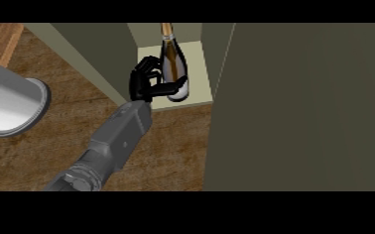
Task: Pick up the wine, place it into the cabinet and close the cabinet
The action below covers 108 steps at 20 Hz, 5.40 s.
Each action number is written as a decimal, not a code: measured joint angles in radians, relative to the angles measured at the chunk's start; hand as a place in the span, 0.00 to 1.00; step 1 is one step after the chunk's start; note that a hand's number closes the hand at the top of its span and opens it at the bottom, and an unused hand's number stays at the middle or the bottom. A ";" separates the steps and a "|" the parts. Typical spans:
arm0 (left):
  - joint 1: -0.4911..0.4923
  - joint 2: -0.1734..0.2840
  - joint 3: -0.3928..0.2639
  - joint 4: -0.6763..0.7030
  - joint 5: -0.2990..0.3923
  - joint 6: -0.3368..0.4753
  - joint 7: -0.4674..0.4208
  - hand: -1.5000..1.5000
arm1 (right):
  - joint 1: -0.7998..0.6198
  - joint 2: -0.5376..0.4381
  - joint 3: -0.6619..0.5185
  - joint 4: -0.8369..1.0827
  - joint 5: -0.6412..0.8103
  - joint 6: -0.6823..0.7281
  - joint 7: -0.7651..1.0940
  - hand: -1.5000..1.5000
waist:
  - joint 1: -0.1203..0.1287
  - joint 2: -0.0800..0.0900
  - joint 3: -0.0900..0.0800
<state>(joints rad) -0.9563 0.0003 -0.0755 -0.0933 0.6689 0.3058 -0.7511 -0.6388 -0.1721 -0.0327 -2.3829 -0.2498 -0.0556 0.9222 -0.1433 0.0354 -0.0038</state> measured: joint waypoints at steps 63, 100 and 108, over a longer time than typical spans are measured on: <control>-0.203 0.079 -0.209 0.088 0.002 0.354 0.155 1.00 | 0.079 0.010 -0.036 0.015 -0.051 0.067 -0.089 0.00 | -0.019 0.029 0.003; -0.170 0.073 -0.273 0.014 -0.069 0.146 0.180 0.00 | 0.067 0.012 -0.018 0.014 -0.052 0.061 -0.083 0.00 | 0.009 0.020 -0.009; -0.161 0.040 -0.205 -0.084 -0.010 -0.115 0.050 0.00 | 0.068 -0.007 -0.035 0.010 -0.045 0.030 -0.053 0.00 | 0.063 -0.005 -0.004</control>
<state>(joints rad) -1.1170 0.0406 -0.2804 -0.1770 0.6585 0.1905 -0.7009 -0.5710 -0.1786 -0.0673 -2.3731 -0.2949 -0.0261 0.8695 -0.0803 0.0303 -0.0078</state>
